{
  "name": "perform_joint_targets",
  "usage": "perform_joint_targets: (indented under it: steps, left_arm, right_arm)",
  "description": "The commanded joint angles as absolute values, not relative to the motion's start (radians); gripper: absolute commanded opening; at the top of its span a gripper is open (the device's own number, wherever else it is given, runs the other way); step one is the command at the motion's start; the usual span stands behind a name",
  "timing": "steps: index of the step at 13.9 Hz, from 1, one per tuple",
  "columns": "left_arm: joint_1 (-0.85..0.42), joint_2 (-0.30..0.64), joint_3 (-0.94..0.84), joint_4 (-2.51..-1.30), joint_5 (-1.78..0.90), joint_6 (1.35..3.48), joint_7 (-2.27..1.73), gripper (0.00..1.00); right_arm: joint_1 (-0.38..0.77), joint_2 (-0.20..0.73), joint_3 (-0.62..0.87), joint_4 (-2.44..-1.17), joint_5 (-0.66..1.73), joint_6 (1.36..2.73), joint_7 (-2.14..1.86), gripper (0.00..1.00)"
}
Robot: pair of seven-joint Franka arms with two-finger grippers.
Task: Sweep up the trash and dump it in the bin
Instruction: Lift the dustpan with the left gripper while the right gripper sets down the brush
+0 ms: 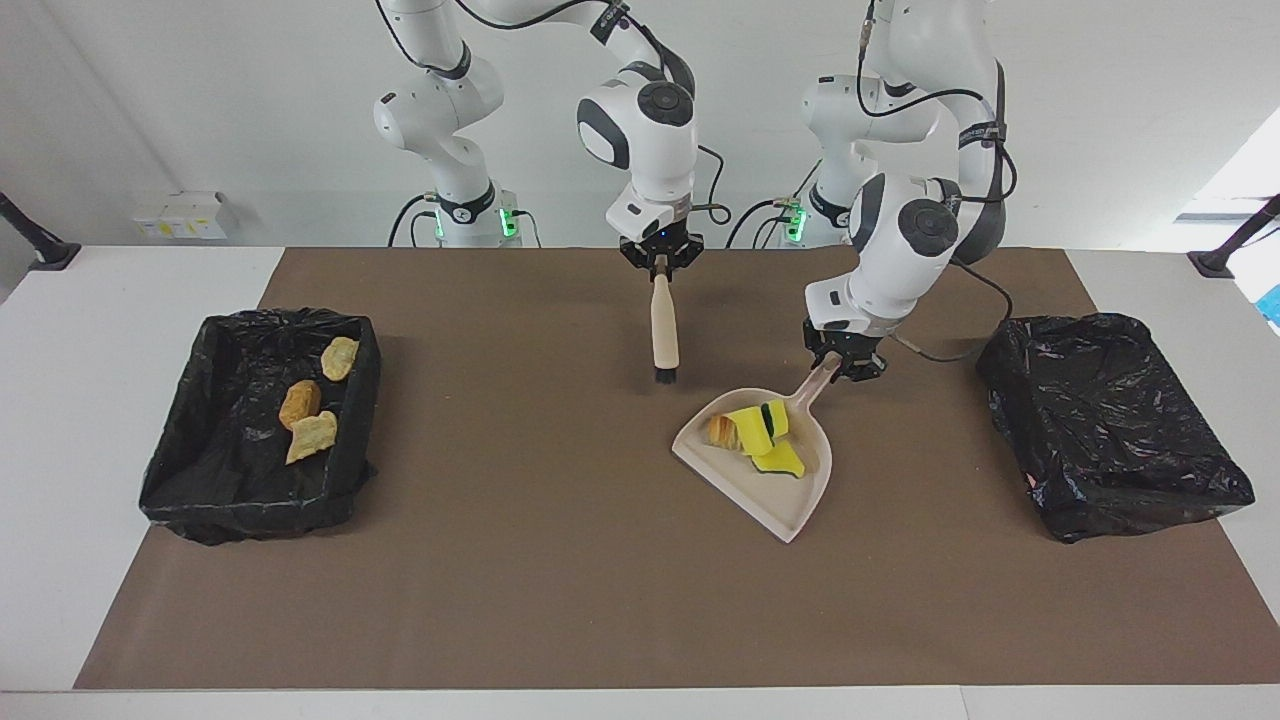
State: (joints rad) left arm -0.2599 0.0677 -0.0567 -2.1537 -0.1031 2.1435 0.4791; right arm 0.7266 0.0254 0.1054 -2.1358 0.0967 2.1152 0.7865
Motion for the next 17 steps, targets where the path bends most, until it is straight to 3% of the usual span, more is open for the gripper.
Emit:
perform_joint_targets:
  steps: [1,3,8,9,10,11,12,14,15,16,17]
  left_arm:
    - [-0.278,0.052,-0.048,-2.178,-0.115,2.157,0.388,0.65]
    - [-0.281,0.057,-0.048,-2.178,-0.115,2.204,0.397,1.00]
    - [-0.328,0.107,-0.048,-2.172,-0.115,2.269,0.400,1.00]
    - [-0.328,0.107,-0.048,-2.172,-0.115,2.269,0.408,0.96]
    - [-0.328,0.107,-0.046,-2.172,-0.115,2.267,0.428,0.61]
    - [-0.324,0.107,-0.046,-2.171,-0.114,2.267,0.472,0.16]
    - [-0.319,0.110,-0.045,-2.166,-0.114,2.267,0.535,0.00]
    - [-0.314,0.114,-0.043,-2.158,-0.114,2.266,0.577,0.00]
    - [-0.314,0.115,-0.043,-2.155,-0.114,2.260,0.577,0.00]
    - [-0.314,0.115,-0.043,-2.151,-0.114,2.257,0.578,0.00]
    - [-0.314,0.117,-0.043,-2.145,-0.114,2.253,0.578,0.00]
  right_arm:
    - [0.765,0.051,0.107,-2.172,0.107,2.206,0.836,0.00]
    - [0.804,0.057,0.106,-2.213,0.104,2.276,0.839,0.00]
    - [0.808,0.055,0.106,-2.238,0.101,2.295,0.873,0.00]
    - [0.818,0.054,0.106,-2.243,0.091,2.292,0.902,0.00]
    - [0.824,0.046,0.106,-2.262,0.087,2.293,0.916,0.00]
    - [0.825,0.040,0.106,-2.272,0.083,2.296,0.925,0.00]
    - [0.831,0.038,0.106,-2.278,0.074,2.305,0.937,0.00]
    - [0.851,0.040,0.106,-2.293,0.052,2.318,0.942,0.00]
    - [0.851,0.040,0.104,-2.293,0.049,2.313,0.942,0.21]
    - [0.851,0.043,0.104,-2.286,0.048,2.307,0.942,0.71]
    - [0.851,0.046,0.104,-2.278,0.040,2.303,0.940,1.00]
